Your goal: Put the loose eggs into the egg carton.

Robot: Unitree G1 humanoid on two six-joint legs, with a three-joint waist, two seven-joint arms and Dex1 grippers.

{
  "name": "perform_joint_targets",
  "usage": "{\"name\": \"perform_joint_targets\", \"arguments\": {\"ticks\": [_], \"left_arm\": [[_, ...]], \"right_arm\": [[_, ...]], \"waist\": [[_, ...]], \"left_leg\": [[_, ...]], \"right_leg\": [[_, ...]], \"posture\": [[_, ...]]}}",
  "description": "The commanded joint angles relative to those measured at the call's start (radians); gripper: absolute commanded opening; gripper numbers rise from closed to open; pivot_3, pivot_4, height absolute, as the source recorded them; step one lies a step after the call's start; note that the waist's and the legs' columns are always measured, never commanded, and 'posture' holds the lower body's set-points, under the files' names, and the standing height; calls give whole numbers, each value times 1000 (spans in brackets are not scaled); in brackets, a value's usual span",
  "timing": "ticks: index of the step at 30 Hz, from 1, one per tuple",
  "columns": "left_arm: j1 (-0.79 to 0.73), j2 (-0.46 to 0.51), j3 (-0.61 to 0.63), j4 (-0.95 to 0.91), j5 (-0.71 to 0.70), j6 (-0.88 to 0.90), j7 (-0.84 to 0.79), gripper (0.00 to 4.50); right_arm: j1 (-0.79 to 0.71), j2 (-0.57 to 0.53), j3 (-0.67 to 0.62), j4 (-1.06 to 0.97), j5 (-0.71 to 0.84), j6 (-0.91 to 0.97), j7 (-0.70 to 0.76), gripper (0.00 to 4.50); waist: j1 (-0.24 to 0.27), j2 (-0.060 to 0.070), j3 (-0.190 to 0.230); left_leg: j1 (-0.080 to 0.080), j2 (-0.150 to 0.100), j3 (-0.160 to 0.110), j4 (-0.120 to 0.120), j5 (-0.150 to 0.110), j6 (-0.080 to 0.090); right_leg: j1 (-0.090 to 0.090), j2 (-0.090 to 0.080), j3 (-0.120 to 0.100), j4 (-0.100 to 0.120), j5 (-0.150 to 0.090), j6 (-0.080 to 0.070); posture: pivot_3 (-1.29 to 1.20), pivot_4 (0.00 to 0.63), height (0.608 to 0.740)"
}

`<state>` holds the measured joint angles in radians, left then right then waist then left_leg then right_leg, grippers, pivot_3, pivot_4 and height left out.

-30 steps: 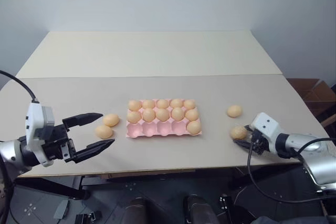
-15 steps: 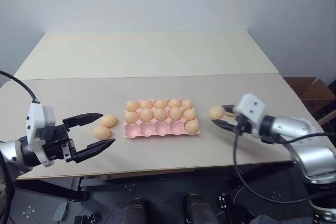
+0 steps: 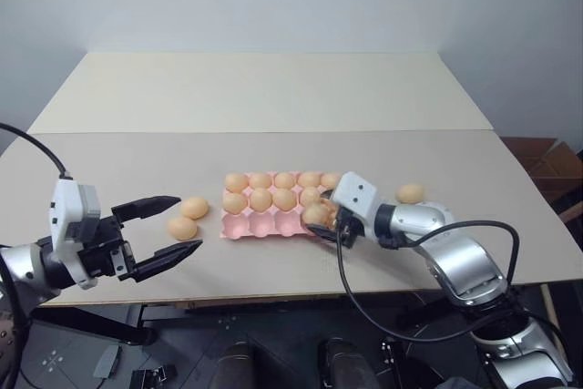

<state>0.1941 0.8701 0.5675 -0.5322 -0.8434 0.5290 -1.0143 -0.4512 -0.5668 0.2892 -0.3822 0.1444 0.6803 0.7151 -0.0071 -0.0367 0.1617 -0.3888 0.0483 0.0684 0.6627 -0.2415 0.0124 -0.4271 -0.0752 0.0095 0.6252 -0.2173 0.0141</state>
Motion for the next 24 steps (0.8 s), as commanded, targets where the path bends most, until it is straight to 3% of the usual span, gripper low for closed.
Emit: {"name": "perform_joint_targets", "arguments": {"ticks": [1, 7, 13, 17, 24], "left_arm": [[1, 8, 30, -1, 6, -15, -7, 4500], [26, 14, 85, 77, 35, -24, -32, 4500], [58, 19, 146, 155, 62, -35, -79, 4500], [69, 15, 155, 185, 80, -42, -96, 4500], [52, 11, 139, 178, 75, -41, -89, 4500]], "right_arm": [[-1, -41, -118, -90, 46, 11, 11, 4475], [135, -169, -369, -147, 166, -68, 116, 4475], [336, -249, -592, -40, 245, -267, 294, 4475], [413, -283, -619, 50, 223, -360, 342, 4475], [377, -274, -585, 88, 233, -374, 302, 4475]], "waist": [[0, 0, 0], [6, 0, 0], [5, 0, 0], [5, 0, 0], [-5, 0, 0]], "left_leg": [[0, 1, 0, 0, 0, 0], [0, 0, 0, 0, 0, 0], [1, 0, 0, 0, 0, 0], [3, 0, 0, 0, 0, 0], [4, 1, 1, 0, 0, 0]], "right_leg": [[0, 1, 0, 0, 0, 0], [1, 0, -1, -1, -2, 0], [2, 0, 0, -1, -5, 4], [3, 0, 0, -1, -6, 4], [2, 1, 1, 1, -5, 4]], "posture": [[0, 150, 740], [0, 150, 740], [0, 150, 740], [0, 150, 740], [0, 150, 740]]}}
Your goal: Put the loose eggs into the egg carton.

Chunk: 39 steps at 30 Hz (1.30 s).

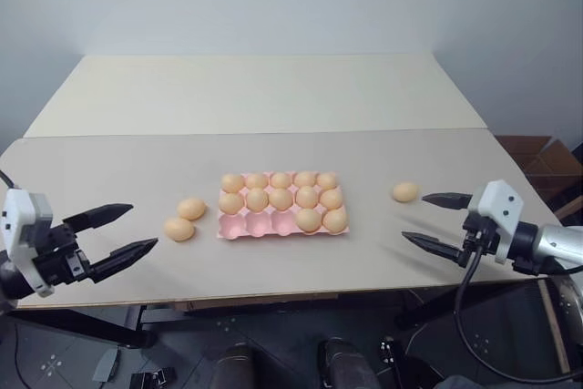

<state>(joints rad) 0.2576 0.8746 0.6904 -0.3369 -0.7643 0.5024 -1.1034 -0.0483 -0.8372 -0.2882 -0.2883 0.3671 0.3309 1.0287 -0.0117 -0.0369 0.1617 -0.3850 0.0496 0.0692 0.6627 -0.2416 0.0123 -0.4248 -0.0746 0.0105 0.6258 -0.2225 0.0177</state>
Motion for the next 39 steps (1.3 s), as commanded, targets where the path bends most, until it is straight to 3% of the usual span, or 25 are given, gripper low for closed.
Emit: {"name": "perform_joint_targets", "arguments": {"ticks": [1, 11, 15, 26, 29, 33, 39], "left_arm": [[-13, 7, 16, -18, -4, -14, 1, 4500], [-27, -6, 19, -12, 8, -25, 18, 4500], [-70, -18, 10, -10, -25, -14, 26, 4500], [-124, 4, -61, -40, -66, 6, -13, 4500], [-132, 4, -71, -56, -74, 9, -13, 4500], [-129, 6, -74, -77, -84, 13, -16, 4500], [-120, 4, -60, -84, -87, 14, -14, 4500]], "right_arm": [[-30, -4, -4, -3, 9, -23, -14, 4475], [-79, -6, 6, 35, -1, 96, -122, 4475], [-133, 13, 53, 93, -40, 64, -162, 4475], [-453, 149, 303, 570, -300, -42, -305, 4475], [-494, 164, 334, 668, -345, -64, -324, 3889], [-517, 184, 315, 688, -330, -72, -335, 2539], [-482, 200, 297, 453, -288, 14, -340, 2365]], "waist": [[0, 0, 0], [1, 0, 0], [1, 0, 0], [-4, 0, 0], [0, 0, 0], [-3, 0, 0], [-4, 0, 0]], "left_leg": [[0, 0, 0, 0, 0, 0], [-1, -1, 0, 0, 0, 0], [-1, -1, 0, 0, 0, 0], [-1, -1, 1, 0, 0, 0], [-3, -1, 1, 0, 0, 0], [-4, -2, 1, 0, 0, 1], [-3, -1, 1, 0, 0, 0]], "right_leg": [[0, 0, 0, 0, 0, 0], [0, -1, 0, -1, 0, 0], [0, 0, 0, -1, 0, 0], [-1, 1, 2, 0, 6, -3], [-2, 0, 1, -1, 7, -1], [-1, -1, 1, -2, 9, 2], [-2, 0, 1, 0, 9, 2]], "posture": [[0, 150, 740], [0, 150, 740], [0, 150, 740], [0, 150, 740], [0, 150, 740], [0, 150, 740], [0, 150, 740]]}}
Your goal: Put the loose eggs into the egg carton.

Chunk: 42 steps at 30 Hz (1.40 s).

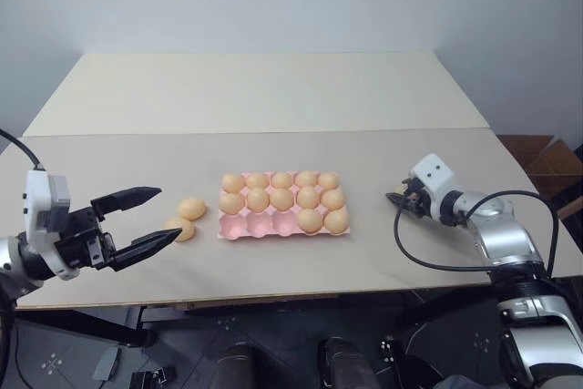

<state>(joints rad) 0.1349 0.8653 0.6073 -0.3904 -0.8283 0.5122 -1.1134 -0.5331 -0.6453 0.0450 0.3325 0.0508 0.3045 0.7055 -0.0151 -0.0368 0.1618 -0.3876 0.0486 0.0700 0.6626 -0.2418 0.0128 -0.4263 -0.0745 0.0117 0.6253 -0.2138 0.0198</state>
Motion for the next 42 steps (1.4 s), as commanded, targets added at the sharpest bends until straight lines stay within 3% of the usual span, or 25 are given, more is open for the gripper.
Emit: {"name": "perform_joint_targets", "arguments": {"ticks": [1, 7, 12, 16, 22, 24, 29, 38, 42], "left_arm": [[5, 12, 26, -31, -24, 4, -2, 4500], [37, -3, 58, -42, -31, 10, 18, 4500], [50, -7, 56, -53, -39, 12, 28, 4500], [54, -3, 58, -56, -45, 14, 38, 4500], [69, 4, 72, -61, -48, 16, 41, 4500], [71, 6, 77, -60, -48, 16, 43, 4500], [82, -7, 89, -35, -22, 5, 69, 4500], [231, -58, 165, -32, 67, -27, 93, 4500], [286, -92, 180, -28, 112, -46, 121, 4500]], "right_arm": [[9, 14, -31, -222, 29, 61, -23, 2365], [2, 199, 114, -649, 101, 312, -66, 2365], [-20, 333, 261, -670, 61, 358, -118, 2365], [-20, 365, 349, -640, 15, 334, -128, 2365], [-18, 390, 375, -631, -6, 331, -142, 4356], [-27, 395, 356, -648, 0, 335, -141, 4470], [-21, 346, 236, -770, 96, 355, -84, 4470], [151, -6, -87, -765, 338, 134, 310, 4470], [201, -100, -175, -702, 417, 61, 449, 4470]], "waist": [[-3, 0, 0], [-17, 0, 0], [-9, 0, 0], [3, -1, -1], [0, -1, -1], [0, -1, -1], [0, -1, -1], [2, -2, -1], [-2, -2, -1]], "left_leg": [[0, 0, 0, 0, 0, 0], [0, 3, -1, 0, 0, 0], [0, 2, -1, -1, 0, -1], [-1, 0, -1, -1, 0, -1], [-1, 0, -1, -1, 0, -1], [-1, 1, -1, -1, 0, -1], [-1, 1, -2, -1, 0, -1], [-2, 0, -1, -1, -1, -1], [1, 1, -1, -1, -1, -1]], "right_leg": [[0, 0, 0, 0, 0, 0], [-1, 3, 0, 2, 0, -1], [-2, 1, -1, 3, -1, -2], [-2, -1, -1, 1, -3, -6], [-2, -1, -2, 1, -3, -5], [-3, 0, -2, 2, -3, -5], [-3, 1, -3, 3, -3, -6], [-1, -1, -3, -3, -5, -6], [0, 0, -2, -1, -9, -4]], "posture": [[0, 150, 740], [0, 150, 740], [0, 150, 740], [0, 150, 740], [0, 150, 740], [0, 150, 740], [0, 150, 740], [0, 150, 740], [0, 150, 740]]}}
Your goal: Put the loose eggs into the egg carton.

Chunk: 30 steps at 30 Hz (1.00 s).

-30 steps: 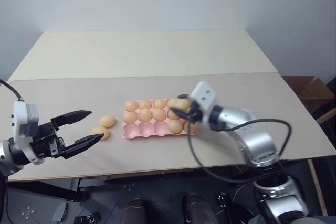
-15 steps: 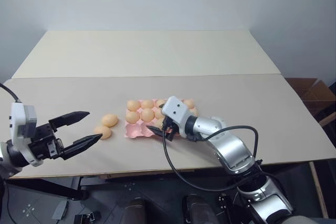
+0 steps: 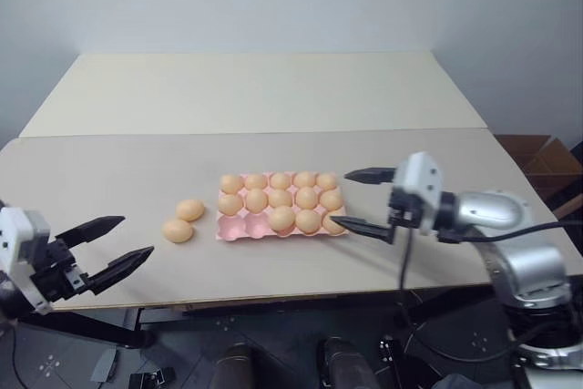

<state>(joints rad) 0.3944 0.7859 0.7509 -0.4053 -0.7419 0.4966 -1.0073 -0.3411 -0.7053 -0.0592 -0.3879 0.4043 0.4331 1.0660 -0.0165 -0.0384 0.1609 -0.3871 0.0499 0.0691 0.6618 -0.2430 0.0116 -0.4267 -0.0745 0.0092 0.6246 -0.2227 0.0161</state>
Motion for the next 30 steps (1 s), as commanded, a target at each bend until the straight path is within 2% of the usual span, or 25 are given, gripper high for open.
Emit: {"name": "perform_joint_targets", "arguments": {"ticks": [1, 8, 13, 19, 21, 28, 30], "left_arm": [[41, -19, 38, -15, 29, -35, 9, 4500], [68, -30, 17, -32, 32, -37, 10, 4500], [21, -8, -43, -21, 70, -10, 60, 4500], [-112, 8, -195, -19, 131, 110, 227, 4500], [-175, 5, -280, 5, 183, 129, 282, 4500], [-330, -17, -433, 92, 246, 183, 351, 4500], [-364, -17, -469, 127, 267, 193, 361, 4110]], "right_arm": [[18, -59, -79, 37, 67, -87, 111, 4470], [45, -85, -106, 97, 79, -131, 136, 4470], [56, -88, -112, 100, 80, -139, 136, 4470], [62, -93, -117, 94, 83, -141, 132, 4470], [64, -96, -118, 89, 84, -142, 131, 4470], [66, -105, -123, 75, 87, -139, 120, 4470], [77, -107, -128, 61, 89, -138, 114, 4500]], "waist": [[0, 0, 0], [4, 0, 0], [7, 0, 0], [14, 0, 0], [14, 0, 0], [13, 0, 0], [14, 0, 0]], "left_leg": [[1, 0, 0, 0, 0, 0], [3, 0, 0, 0, 0, 0], [1, 0, 1, 0, 0, 0], [2, -1, 1, 0, 0, 0], [2, -1, 1, 0, 0, 0], [1, -1, 0, 0, 0, 0], [1, -1, 0, 0, 0, 0]], "right_leg": [[1, 0, 0, 0, 0, 0], [2, 0, 1, 1, -1, 0], [1, -1, 1, 0, 0, -2], [2, -1, 2, 0, 0, -1], [2, -1, 2, 1, 2, 0], [1, 0, 2, 1, 7, 1], [1, 0, 2, 1, 7, 1]], "posture": [[0, 150, 740], [0, 150, 740], [0, 150, 740], [0, 150, 740], [0, 150, 740], [0, 150, 740], [0, 150, 740]]}}
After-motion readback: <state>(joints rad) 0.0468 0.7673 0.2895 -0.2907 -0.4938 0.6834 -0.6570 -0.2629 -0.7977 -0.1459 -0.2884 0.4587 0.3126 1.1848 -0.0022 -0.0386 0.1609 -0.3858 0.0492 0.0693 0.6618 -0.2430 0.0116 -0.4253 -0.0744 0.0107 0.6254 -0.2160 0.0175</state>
